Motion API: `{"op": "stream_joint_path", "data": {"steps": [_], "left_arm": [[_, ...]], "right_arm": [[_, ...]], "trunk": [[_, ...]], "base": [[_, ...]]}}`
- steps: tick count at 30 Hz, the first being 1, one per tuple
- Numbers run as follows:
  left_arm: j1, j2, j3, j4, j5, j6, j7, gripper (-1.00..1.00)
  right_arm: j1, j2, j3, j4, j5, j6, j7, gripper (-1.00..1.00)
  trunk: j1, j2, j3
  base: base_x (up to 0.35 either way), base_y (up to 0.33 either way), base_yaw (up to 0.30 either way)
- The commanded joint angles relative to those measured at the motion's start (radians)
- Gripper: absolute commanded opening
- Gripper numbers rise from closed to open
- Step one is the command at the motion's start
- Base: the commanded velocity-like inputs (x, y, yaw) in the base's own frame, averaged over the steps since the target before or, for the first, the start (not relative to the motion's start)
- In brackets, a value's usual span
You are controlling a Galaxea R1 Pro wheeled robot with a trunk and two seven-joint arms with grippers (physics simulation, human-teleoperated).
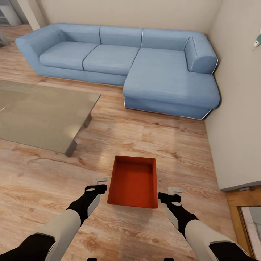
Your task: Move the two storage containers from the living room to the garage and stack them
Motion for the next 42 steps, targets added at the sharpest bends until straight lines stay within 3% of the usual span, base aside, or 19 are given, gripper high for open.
{"op": "stream_joint_path", "data": {"steps": [1,15,20,26,42], "left_arm": [[0.000,0.001,-0.007,-0.002,0.011,0.004,0.008,1.00],[0.000,0.001,-0.014,-0.008,0.010,0.014,0.007,1.00],[0.000,-0.002,-0.027,-0.057,-0.029,0.017,0.005,1.00],[0.000,-0.011,-0.070,-0.061,-0.123,0.017,0.008,1.00],[0.000,-0.016,-0.076,-0.055,-0.135,0.016,0.008,1.00]], "right_arm": [[-0.001,0.000,0.006,0.001,-0.010,-0.005,-0.004,1.00],[-0.001,0.000,0.007,0.001,-0.009,-0.006,-0.004,1.00],[-0.001,0.001,0.012,0.002,-0.003,-0.006,-0.004,1.00],[-0.001,0.001,0.015,0.002,0.000,-0.006,0.003,1.00],[-0.001,0.005,0.017,0.001,0.007,-0.007,0.004,1.00]], "trunk": [[0.000,0.000,-0.001],[0.054,-0.098,-0.044],[0.073,-0.133,-0.060],[0.096,-0.175,-0.079],[0.157,-0.287,-0.129]], "base": [[0.000,0.000,0.000],[0.000,0.000,0.000],[0.000,0.000,0.000],[0.000,0.000,0.000],[0.000,0.000,0.000]]}}
